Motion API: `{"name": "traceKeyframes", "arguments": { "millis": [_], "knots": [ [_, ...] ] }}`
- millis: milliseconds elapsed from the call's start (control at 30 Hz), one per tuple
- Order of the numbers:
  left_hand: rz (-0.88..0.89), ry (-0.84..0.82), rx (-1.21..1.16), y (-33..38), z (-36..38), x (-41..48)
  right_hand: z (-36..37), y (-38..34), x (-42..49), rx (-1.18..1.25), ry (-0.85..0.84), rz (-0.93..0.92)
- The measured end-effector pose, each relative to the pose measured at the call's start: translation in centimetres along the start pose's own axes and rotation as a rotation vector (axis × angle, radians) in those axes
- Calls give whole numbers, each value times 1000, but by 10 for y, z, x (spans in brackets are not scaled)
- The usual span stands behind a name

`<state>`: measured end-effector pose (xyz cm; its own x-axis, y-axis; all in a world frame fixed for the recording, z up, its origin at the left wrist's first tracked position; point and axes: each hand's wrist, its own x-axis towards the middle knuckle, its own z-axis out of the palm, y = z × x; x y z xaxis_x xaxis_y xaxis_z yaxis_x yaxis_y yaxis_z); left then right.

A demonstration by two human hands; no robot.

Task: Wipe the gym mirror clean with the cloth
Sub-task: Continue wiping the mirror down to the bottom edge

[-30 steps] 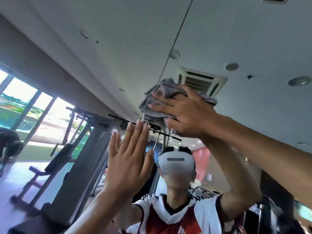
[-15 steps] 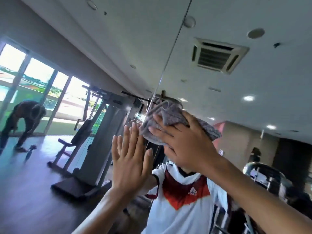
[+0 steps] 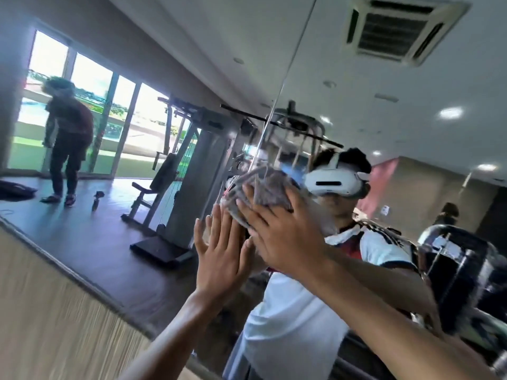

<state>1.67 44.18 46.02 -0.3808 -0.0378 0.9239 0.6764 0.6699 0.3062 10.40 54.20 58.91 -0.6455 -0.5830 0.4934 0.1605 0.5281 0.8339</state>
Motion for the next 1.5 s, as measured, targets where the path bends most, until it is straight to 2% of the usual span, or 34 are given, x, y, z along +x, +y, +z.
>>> {"name": "traceKeyframes", "arguments": {
  "millis": [67,133,233,300,333,367,500,567,633,700,800,867,900,933,1033,1100,1167,1233,1333,1433,1500],
  "knots": [
    [15,-25,8,-5,5,-28,1,-6,-44,38,-87,-119],
    [0,-51,5,-7,9,-50,-2,21,-48,60,-33,-75],
    [-50,-80,-10,-5,7,-55,-11,57,-16,42,98,222],
    [-59,-96,-11,-5,6,-59,-13,50,7,33,148,421],
    [-50,-109,-5,-7,8,-63,-10,36,13,18,164,465],
    [-43,-125,2,-11,9,-70,-3,15,15,11,151,437],
    [8,-213,8,-21,14,-121,27,-100,-43,-42,-60,-24],
    [-7,-278,11,-23,15,-157,22,-119,-85,23,-199,-90],
    [-34,-337,31,-27,12,-186,19,-106,-105,90,-198,-144],
    [-33,-402,33,-32,8,-202,17,-83,-105,125,-114,-122],
    [9,-447,78,-41,-2,-215,15,-59,-74,147,-14,119],
    [29,-504,89,-49,-9,-225,13,-73,-61,144,30,253],
    [26,-534,94,-55,-12,-232,15,-90,-61,134,26,253],
    [7,-560,99,-59,-13,-240,19,-110,-67,130,-10,198],
    [-100,-606,118,-76,-18,-256,34,-171,-119,211,-214,-125],
    [-142,-630,124,-89,-27,-259,38,-181,-167,257,-402,-310],
    [-107,-640,106,-98,-37,-252,43,-171,-204,287,-462,-385],
    [-74,-609,76,-100,-43,-246,43,-152,-214,327,-419,-380],
    [-71,-536,82,-96,-42,-245,42,-145,-178,359,-297,-228],
    [-62,-525,106,-95,-43,-243,38,-185,-134,353,-207,-39],
    [-38,-557,142,-97,-47,-242,35,-217,-123,390,-243,-60]
  ]
}}
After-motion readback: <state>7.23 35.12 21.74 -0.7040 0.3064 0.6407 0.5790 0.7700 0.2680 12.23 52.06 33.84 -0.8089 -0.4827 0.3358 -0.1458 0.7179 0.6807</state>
